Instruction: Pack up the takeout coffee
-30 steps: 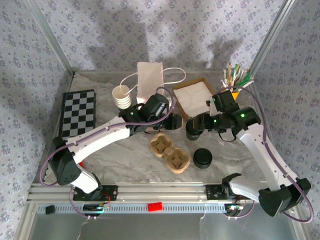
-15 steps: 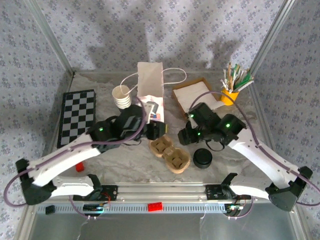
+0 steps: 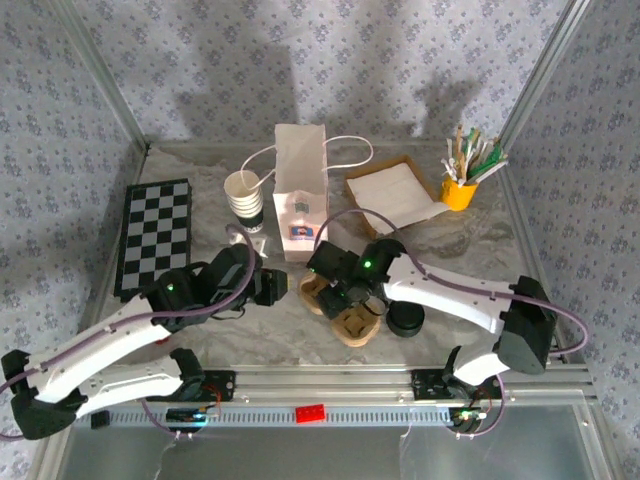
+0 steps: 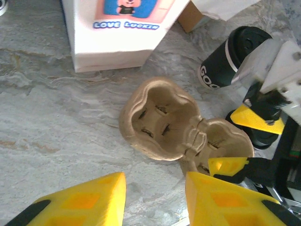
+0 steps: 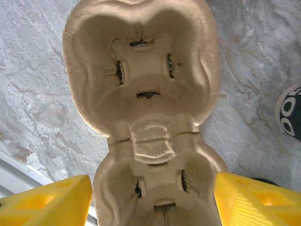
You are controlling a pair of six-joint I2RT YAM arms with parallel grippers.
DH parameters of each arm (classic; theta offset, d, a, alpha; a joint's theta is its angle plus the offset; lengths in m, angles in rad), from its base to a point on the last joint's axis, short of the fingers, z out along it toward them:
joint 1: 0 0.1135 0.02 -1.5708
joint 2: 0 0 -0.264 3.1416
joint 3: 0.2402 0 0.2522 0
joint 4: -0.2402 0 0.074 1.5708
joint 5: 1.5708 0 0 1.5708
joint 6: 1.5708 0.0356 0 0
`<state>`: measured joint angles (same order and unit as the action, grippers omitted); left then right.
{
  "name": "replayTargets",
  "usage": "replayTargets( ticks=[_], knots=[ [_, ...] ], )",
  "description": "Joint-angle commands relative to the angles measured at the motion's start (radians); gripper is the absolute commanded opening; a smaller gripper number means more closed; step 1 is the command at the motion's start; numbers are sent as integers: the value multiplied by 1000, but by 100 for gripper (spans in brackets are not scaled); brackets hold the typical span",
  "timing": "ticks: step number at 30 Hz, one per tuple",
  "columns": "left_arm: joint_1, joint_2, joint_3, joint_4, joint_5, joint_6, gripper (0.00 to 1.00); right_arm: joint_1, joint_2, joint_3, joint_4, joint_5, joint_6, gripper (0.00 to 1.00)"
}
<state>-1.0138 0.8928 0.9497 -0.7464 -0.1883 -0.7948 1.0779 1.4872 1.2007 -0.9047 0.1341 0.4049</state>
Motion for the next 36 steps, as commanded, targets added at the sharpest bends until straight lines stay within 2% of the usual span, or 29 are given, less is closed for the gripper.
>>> replayTargets(
  ticks=[1, 11, 19, 27, 29, 36],
  knots=[
    [15, -20, -16, -27, -20, -27, 38, -1, 24, -46, 41, -9, 0, 69],
    [56, -51, -54, -30, -28, -52, 39, -1, 99, -51, 68, 65, 35, 62],
    [75, -50, -63, -19, -17, -49, 39, 1, 134, -43, 84, 64, 47, 54],
    [84, -45, -69, -7, -7, -50, 39, -3, 166, -46, 104, 55, 58, 50],
    [84, -43, -69, -6, -5, -49, 39, -2, 165, -45, 111, 52, 58, 45],
    [87, -46, -65, -5, 4, -47, 39, 0, 136, -17, 92, 27, 64, 36]
  ],
)
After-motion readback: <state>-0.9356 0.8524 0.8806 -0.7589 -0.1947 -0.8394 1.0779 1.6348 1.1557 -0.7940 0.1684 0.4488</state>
